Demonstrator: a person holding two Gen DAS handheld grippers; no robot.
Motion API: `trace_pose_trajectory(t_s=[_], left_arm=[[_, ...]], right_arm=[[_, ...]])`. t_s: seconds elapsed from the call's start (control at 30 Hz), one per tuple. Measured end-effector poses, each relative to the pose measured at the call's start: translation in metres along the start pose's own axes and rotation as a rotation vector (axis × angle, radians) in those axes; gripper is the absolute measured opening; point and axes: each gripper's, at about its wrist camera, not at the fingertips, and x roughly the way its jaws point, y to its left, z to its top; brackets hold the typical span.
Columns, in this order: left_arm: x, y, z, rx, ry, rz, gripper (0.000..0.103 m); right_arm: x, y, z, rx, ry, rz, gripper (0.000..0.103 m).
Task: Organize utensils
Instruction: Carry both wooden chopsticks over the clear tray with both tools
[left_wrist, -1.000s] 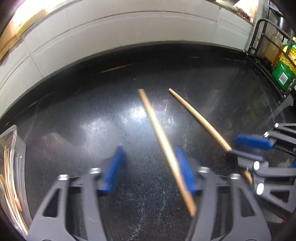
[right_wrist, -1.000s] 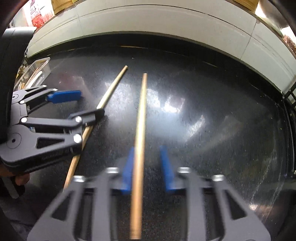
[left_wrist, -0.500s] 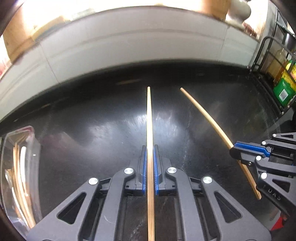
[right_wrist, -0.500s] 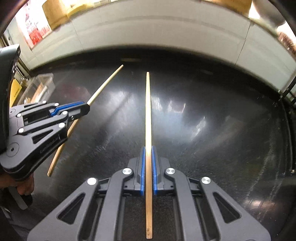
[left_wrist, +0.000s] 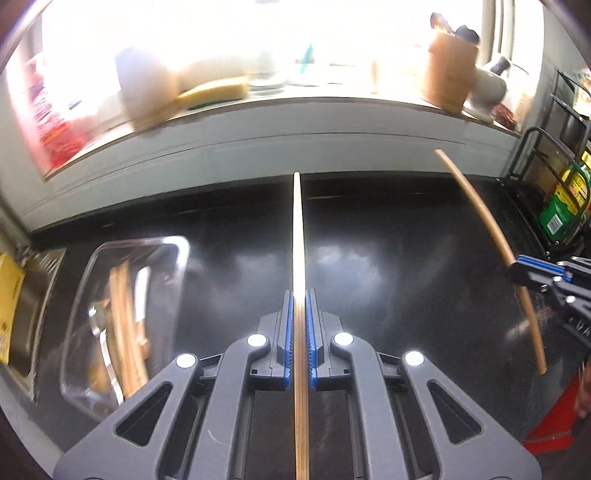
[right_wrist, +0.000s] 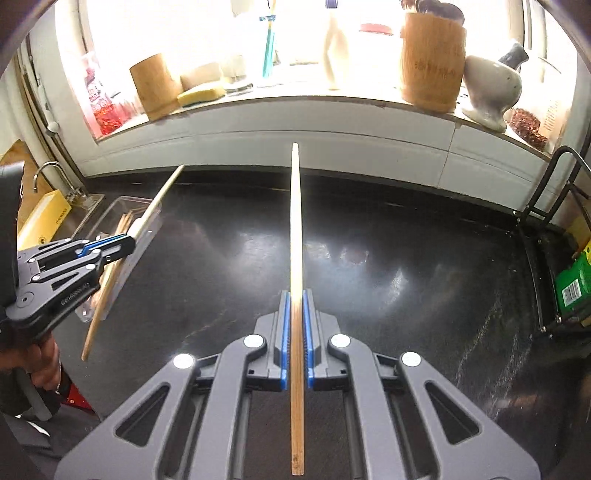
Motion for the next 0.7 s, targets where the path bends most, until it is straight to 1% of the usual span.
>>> trace_pose_trajectory(t_s=[0.17,0.3,0.47,0.7], left_arm=[[-0.022,0.034,-0.018,-0.054,0.011,0.056,0.006],[-0.034,0.059,-0.032,-0.089,0.014,0.089,0.006],[-0.043,0.087,-0.039,-0.130,0.012,0.124,0.006],[-0.047,0.137,-0.047,-0.208,0.018,0.178,0.006]], right_arm=[[-0.008,0.011,-0.006,-0.014,0.008,0.023,0.007],[-0.005,0.032,-0.003,-0.037,0.010,0.052,0.007],[0.001,0.075,0.008,-0.092,0.008,0.104,0.007],[0.021,0.138,0.034,-0.156,0.021,0.193,0.007]])
